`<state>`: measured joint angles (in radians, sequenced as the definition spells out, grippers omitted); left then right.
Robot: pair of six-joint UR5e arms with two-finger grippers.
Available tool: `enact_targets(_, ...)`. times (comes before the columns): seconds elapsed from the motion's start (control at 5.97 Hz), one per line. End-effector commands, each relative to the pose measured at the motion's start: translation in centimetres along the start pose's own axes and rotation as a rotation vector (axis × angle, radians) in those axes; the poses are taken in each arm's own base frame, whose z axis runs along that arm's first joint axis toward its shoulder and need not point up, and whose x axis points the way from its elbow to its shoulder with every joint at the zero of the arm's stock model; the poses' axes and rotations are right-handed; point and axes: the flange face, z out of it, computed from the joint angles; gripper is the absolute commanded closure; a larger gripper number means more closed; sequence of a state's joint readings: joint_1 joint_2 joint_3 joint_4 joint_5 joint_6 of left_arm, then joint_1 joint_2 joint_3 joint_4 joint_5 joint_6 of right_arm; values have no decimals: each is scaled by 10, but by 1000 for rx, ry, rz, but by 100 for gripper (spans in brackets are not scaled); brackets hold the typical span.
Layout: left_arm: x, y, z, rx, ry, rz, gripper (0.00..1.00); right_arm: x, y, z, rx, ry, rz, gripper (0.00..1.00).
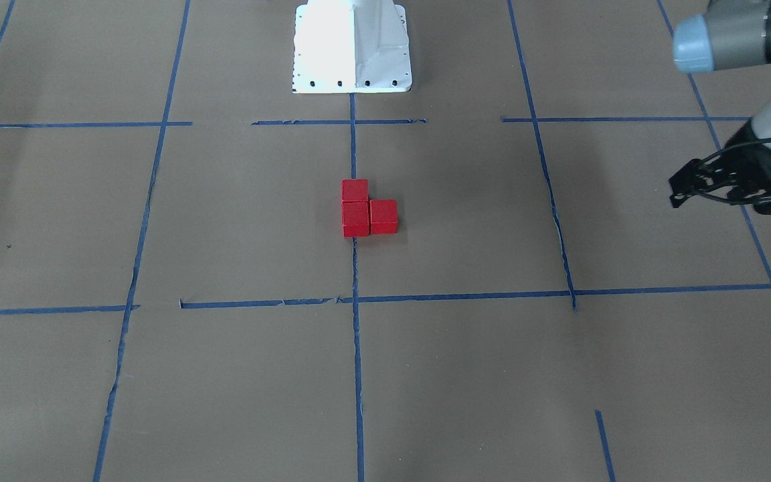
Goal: Form red blocks into L shape at center
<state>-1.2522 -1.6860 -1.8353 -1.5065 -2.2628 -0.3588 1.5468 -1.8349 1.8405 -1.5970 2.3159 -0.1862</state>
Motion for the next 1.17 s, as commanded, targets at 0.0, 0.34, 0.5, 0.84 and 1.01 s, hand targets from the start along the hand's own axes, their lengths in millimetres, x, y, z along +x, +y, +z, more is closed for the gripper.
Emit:
enact_targets(0.0,-190,62,-18,6,-1,146,0,1,0,1,-2,1,2,0)
enact_targets(0.34,-235,107,4,-43,3,51,0,1,-1,1,-1,1,1,0)
enact_targets(0.5,-243,110,12,-59,5,36,0,0,-1,1,-1,-1,1,0)
enact_targets(0.84,-238,107,9,-51,1,-85,0,1,0,0,0,0,2,0)
enact_targets(1.01,-236,105,5,-20,0,-65,0,1,0,0,0,0,2,0)
